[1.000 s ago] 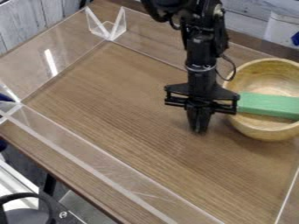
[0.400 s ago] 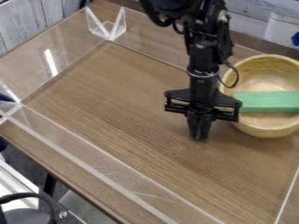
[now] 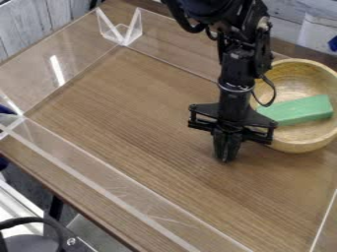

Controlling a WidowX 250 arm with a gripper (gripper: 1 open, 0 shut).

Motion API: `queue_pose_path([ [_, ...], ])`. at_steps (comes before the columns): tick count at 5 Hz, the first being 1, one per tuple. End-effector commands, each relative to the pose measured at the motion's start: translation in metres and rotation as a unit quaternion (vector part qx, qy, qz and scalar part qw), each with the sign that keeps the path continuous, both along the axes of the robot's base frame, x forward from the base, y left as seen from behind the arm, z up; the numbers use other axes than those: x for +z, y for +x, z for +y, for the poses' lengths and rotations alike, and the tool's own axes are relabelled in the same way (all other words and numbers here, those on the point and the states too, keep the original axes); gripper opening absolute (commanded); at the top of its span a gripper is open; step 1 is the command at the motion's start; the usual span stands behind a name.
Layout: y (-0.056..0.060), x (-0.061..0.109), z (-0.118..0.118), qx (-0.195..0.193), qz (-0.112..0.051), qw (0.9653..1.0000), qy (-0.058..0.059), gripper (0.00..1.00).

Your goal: Remove the green block from inside the brown bowl and put it on the table

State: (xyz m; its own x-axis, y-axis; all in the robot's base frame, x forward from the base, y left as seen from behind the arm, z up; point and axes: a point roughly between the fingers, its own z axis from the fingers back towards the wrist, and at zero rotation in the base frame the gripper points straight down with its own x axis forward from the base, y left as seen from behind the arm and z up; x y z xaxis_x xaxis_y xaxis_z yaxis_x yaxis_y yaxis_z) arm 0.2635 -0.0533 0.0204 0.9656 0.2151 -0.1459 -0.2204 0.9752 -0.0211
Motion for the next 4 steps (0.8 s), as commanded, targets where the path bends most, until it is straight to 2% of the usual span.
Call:
queue_pose_path([
  [1, 0.0, 0.01, -0.003, -0.015, 0.002, 0.9999, 0.004, 1.0],
  [2, -0.002, 0.017, -0.005, -0.014, -0.004, 0.9999, 0.004, 1.0],
  [3, -0.001, 0.022, -0.008, -0.011, -0.012, 0.9999, 0.002, 0.0],
  [4, 0.005, 0.02, -0.008, -0.01, -0.009, 0.9999, -0.001, 0.0],
])
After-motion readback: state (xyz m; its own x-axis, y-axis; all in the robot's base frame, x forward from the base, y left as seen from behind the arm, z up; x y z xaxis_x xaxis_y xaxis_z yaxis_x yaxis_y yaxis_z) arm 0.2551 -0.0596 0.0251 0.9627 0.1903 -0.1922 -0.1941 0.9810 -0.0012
